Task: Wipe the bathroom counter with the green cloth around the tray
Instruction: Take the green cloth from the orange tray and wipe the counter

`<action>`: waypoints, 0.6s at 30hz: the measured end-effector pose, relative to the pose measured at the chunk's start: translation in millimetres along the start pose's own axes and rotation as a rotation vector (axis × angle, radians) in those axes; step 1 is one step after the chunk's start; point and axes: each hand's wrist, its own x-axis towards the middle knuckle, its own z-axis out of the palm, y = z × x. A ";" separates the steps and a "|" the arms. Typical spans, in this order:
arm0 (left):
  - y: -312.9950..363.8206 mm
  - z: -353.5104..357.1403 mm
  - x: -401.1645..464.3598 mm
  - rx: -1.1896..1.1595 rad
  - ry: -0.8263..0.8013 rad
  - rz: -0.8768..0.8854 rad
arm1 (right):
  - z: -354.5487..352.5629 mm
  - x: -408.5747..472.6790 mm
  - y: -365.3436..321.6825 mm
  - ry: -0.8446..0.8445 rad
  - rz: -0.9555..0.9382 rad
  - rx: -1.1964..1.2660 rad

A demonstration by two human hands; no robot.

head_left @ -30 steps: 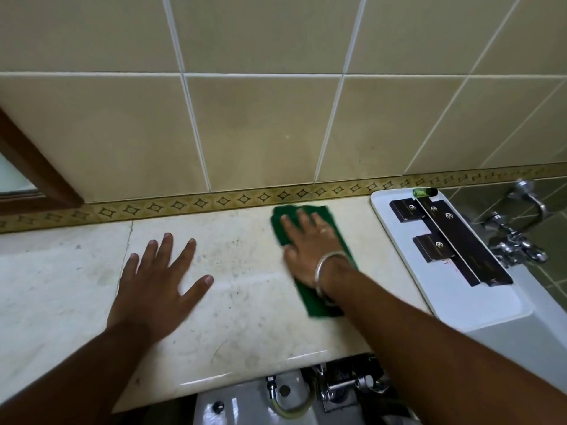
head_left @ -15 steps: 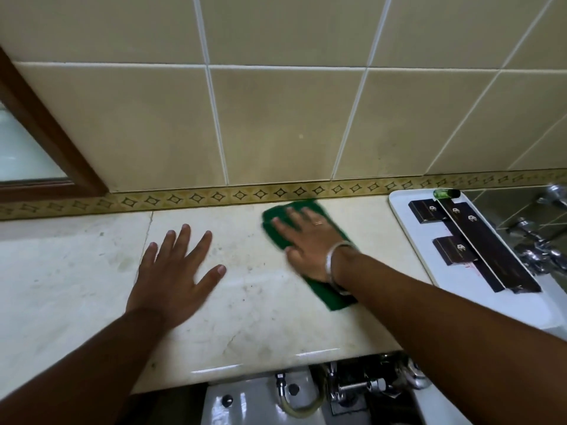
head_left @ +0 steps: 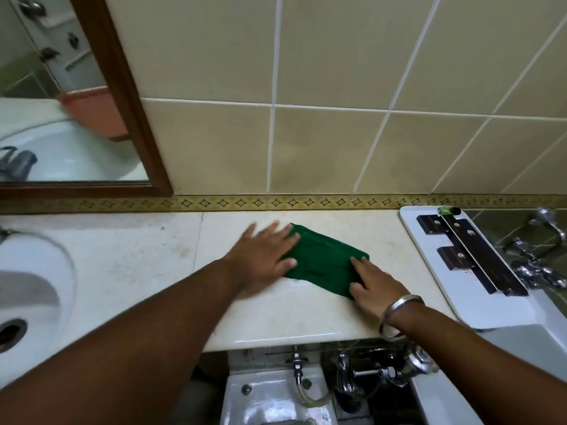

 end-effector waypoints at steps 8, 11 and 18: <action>-40.8 -19.8 -119.2 0.287 -0.293 -0.018 | 9.3 61.6 -116.6 0.054 -0.219 -0.107; -61.7 -19.3 -207.0 0.269 -0.364 -0.172 | 26.1 89.6 -212.6 -0.024 -0.454 -0.201; -90.2 -32.8 -295.3 0.247 -0.278 -0.411 | 61.3 110.6 -337.2 -0.135 -0.723 -0.467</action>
